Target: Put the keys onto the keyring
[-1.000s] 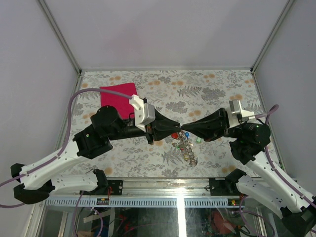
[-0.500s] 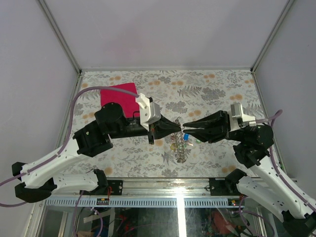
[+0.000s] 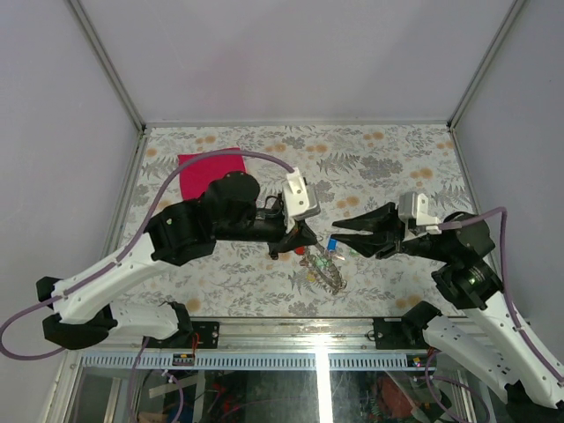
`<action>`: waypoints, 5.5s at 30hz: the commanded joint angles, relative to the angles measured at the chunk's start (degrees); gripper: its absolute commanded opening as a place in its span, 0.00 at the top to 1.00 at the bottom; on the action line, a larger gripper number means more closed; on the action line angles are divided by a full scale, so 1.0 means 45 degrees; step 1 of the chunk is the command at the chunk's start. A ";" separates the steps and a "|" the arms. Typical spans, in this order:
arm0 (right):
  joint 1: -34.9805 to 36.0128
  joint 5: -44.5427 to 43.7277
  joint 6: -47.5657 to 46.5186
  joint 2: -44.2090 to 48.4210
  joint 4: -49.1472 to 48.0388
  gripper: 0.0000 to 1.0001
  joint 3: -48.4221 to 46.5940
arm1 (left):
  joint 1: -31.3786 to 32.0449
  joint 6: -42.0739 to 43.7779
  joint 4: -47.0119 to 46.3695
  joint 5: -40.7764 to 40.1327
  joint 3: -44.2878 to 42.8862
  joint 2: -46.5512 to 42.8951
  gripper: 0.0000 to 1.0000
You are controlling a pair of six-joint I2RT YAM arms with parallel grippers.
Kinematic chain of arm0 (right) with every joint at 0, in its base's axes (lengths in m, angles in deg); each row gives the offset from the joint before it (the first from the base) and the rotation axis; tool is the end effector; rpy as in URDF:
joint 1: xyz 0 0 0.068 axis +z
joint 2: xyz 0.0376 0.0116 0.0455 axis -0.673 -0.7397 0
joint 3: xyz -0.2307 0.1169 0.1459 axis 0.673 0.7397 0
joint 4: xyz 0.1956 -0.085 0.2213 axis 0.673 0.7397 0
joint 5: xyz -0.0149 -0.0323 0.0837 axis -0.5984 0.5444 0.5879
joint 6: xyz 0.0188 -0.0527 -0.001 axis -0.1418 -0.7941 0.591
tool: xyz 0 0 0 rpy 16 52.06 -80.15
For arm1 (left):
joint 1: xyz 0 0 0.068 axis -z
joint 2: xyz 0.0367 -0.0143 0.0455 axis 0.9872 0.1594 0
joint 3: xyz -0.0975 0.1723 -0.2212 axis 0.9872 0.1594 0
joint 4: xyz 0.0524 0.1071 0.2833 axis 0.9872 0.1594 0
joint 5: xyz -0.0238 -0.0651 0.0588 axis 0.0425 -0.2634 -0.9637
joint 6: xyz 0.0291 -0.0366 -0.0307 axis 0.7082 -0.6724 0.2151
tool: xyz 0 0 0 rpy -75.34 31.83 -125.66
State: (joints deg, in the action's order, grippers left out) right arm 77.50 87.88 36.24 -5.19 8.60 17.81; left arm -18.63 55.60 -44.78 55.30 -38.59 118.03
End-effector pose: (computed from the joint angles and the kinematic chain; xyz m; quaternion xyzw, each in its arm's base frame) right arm 0.1077 0.1092 0.4448 -0.4392 0.4146 0.4640 0.6479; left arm 0.1182 -0.2508 0.4927 0.5383 0.6046 -0.3816 0.4461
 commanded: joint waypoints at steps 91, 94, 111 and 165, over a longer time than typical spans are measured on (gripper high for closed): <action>0.1064 0.0269 -0.1928 -0.0882 0.3073 0.66 -0.1556 | 0.0215 -0.0347 -0.0440 0.0046 0.0519 -0.0664 1.00; 0.1064 0.0953 -0.1838 -0.1179 0.3146 0.68 -0.1754 | 0.0209 -0.0225 -0.0294 0.0194 0.0365 -0.0494 1.00; 0.1067 0.1687 -0.2061 -0.2260 0.3982 0.73 -0.2114 | 0.0219 0.0165 0.0619 0.0923 -0.0336 0.0148 1.00; 0.1064 0.2144 -0.1954 -0.3041 0.4016 0.82 -0.2093 | 0.0214 0.0322 0.0710 0.0955 -0.0577 0.0224 1.00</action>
State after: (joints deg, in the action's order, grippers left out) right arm 82.06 96.84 26.60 -18.37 30.68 8.72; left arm -17.87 56.41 -38.07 57.42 -38.65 118.99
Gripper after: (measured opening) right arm 0.179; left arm 0.014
